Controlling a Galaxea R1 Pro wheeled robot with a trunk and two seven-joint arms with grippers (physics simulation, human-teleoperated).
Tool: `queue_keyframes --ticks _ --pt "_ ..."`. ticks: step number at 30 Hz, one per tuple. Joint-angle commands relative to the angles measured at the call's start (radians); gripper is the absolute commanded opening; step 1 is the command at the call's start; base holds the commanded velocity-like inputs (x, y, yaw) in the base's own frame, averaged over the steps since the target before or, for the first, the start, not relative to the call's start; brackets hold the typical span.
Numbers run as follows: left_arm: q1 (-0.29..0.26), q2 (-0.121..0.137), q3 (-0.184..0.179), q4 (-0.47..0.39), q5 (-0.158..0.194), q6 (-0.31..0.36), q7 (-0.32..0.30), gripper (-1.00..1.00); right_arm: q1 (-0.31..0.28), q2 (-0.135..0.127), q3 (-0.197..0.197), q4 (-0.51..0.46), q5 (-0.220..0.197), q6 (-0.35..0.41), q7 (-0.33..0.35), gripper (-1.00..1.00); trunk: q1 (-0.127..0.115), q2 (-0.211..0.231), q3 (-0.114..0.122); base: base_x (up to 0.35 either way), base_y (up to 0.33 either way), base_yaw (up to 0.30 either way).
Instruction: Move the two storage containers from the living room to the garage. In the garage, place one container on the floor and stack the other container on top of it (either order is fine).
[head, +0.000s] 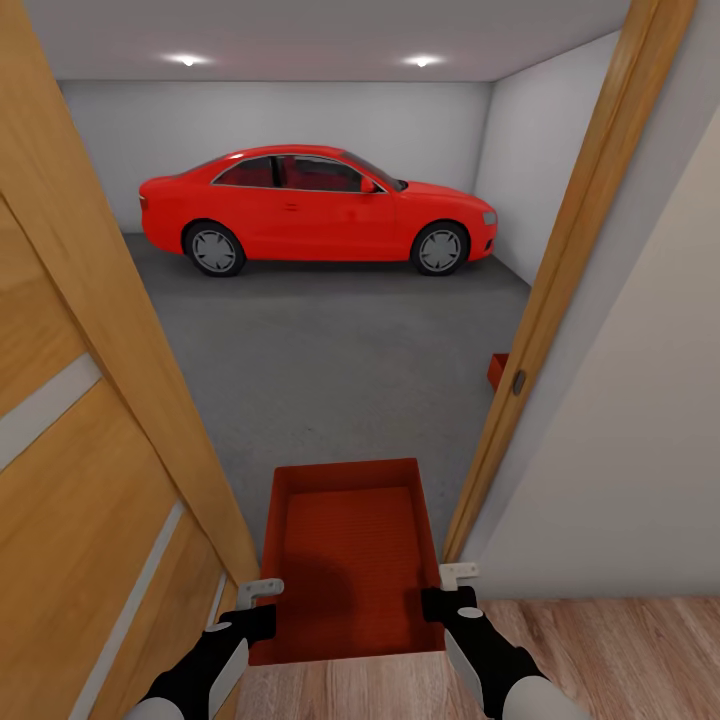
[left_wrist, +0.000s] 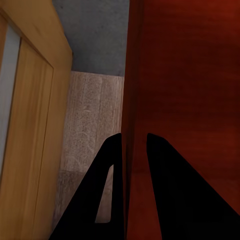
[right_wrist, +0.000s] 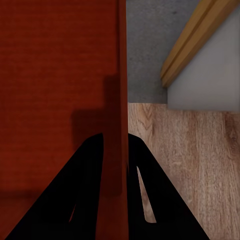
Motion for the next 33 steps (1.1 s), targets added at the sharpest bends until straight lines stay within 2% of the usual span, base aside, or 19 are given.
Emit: queue_keyframes --ticks 1,16,33 --pt "0.001 0.000 -0.026 -0.003 -0.016 0.005 0.006 -1.00 -0.006 0.000 -0.061 -0.002 0.016 0.007 -0.003 -1.00 0.000 -0.002 -0.002 0.000 0.005 0.000" --pt "0.001 0.000 -0.026 -0.003 -0.017 0.006 0.006 -1.00 -0.006 0.000 -0.061 -0.002 0.016 0.007 -0.003 -1.00 0.000 -0.002 -0.002 0.019 0.000 0.000" --pt "0.001 0.000 -0.026 -0.003 -0.017 0.005 0.006 -1.00 -0.006 0.001 -0.061 -0.002 0.016 0.007 -0.003 -1.00 0.000 -0.002 -0.002 0.317 0.000 0.000"
